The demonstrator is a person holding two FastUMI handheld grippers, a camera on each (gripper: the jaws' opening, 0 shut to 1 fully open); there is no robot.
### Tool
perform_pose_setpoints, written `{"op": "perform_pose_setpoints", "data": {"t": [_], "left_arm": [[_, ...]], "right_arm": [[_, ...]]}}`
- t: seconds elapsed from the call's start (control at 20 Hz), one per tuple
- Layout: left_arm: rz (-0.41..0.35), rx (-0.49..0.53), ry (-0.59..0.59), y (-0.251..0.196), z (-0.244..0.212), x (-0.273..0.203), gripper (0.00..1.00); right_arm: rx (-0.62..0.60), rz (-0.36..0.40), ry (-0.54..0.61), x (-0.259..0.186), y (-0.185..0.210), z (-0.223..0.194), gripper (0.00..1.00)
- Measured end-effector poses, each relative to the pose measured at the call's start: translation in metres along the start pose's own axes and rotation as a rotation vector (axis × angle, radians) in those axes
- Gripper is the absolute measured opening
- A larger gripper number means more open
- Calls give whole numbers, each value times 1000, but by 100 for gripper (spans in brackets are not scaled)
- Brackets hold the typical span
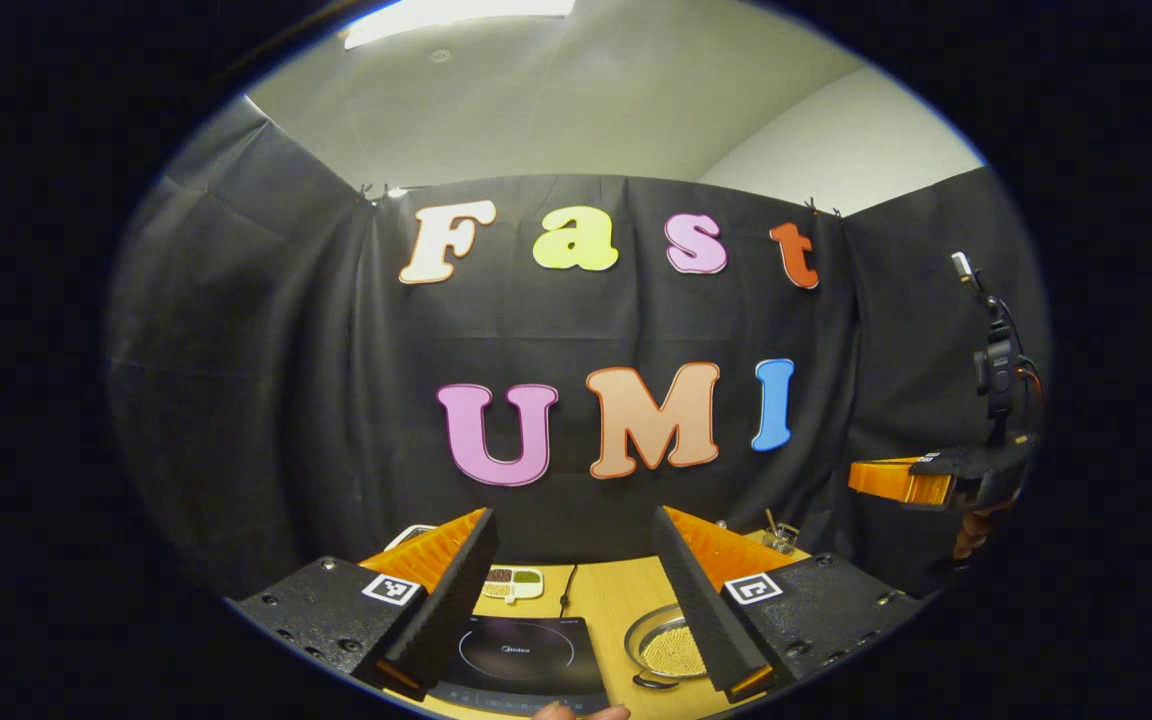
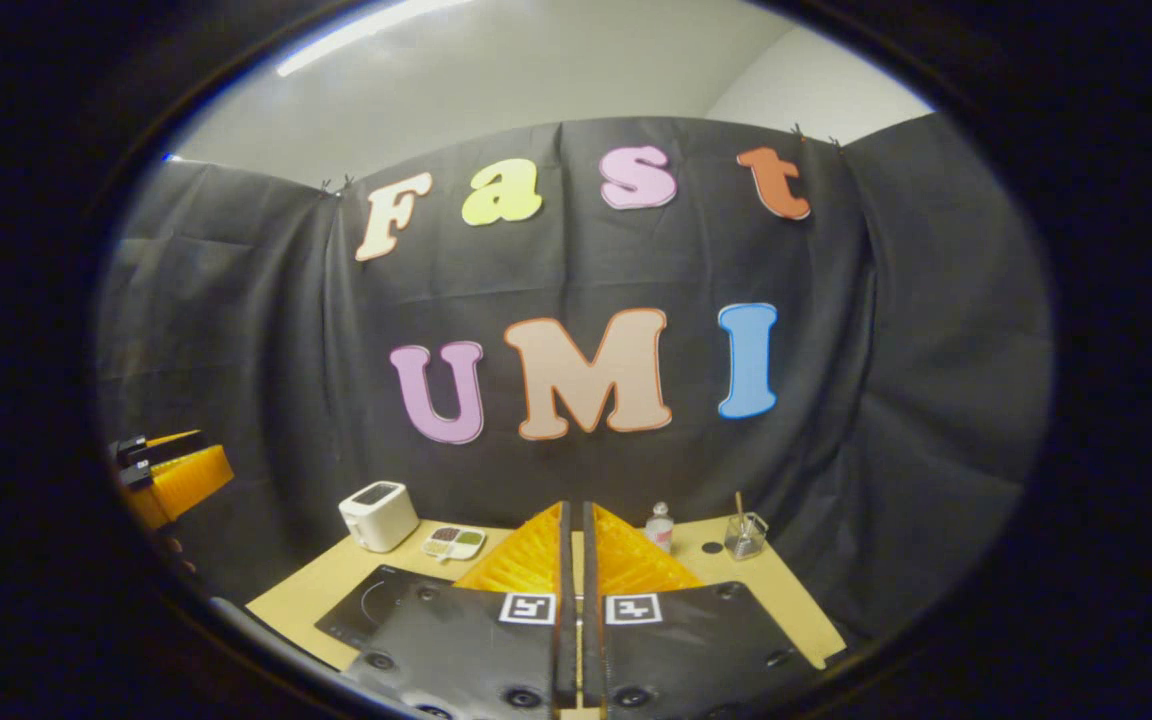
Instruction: First push the handle of the pot to place it horizontally, then grasp the pot with both hands and set it on the induction cooktop.
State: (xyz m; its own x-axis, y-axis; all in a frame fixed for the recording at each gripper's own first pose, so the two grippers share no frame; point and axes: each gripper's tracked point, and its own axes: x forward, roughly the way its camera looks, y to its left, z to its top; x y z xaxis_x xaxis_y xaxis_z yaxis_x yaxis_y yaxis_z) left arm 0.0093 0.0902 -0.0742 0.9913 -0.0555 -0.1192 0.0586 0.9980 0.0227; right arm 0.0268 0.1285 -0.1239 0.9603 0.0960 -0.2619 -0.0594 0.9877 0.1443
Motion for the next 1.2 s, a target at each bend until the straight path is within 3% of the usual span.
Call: {"op": "perform_pose_setpoints", "data": {"t": [0.05, 0.15, 0.4, 0.45, 0.65, 0.7, 0.75, 0.85, 0.9, 1.2], "left_arm": [[-12, 0, -5, 2, 1, 3, 95], [-17, 7, -1, 10, -5, 11, 92], [11, -48, 55, 14, -31, 39, 95], [15, -58, 67, 12, -36, 43, 92], [33, -56, 92, 5, -43, 67, 95], [37, -52, 94, 4, -46, 71, 92], [43, -48, 85, 3, -46, 76, 95], [63, -39, 108, 6, -56, 81, 92], [61, -51, 96, 5, -57, 85, 95], [-8, -77, 129, 17, -82, 115, 93]], "right_arm": [[-2, -7, 7, 2, 2, -4, 4], [36, -7, 65, 10, 7, -28, 0], [118, -39, 197, 29, -11, -87, 0], [118, -24, 213, 33, -13, -96, 0], [120, 18, 252, 43, -19, -123, 2], [131, 34, 264, 45, -19, -132, 2], [128, 38, 279, 48, -22, -145, 2], [141, 41, 352, 48, -24, -176, 2], [151, 40, 370, 47, -24, -185, 3], [155, -31, 540, 40, -20, -261, 2]]}}
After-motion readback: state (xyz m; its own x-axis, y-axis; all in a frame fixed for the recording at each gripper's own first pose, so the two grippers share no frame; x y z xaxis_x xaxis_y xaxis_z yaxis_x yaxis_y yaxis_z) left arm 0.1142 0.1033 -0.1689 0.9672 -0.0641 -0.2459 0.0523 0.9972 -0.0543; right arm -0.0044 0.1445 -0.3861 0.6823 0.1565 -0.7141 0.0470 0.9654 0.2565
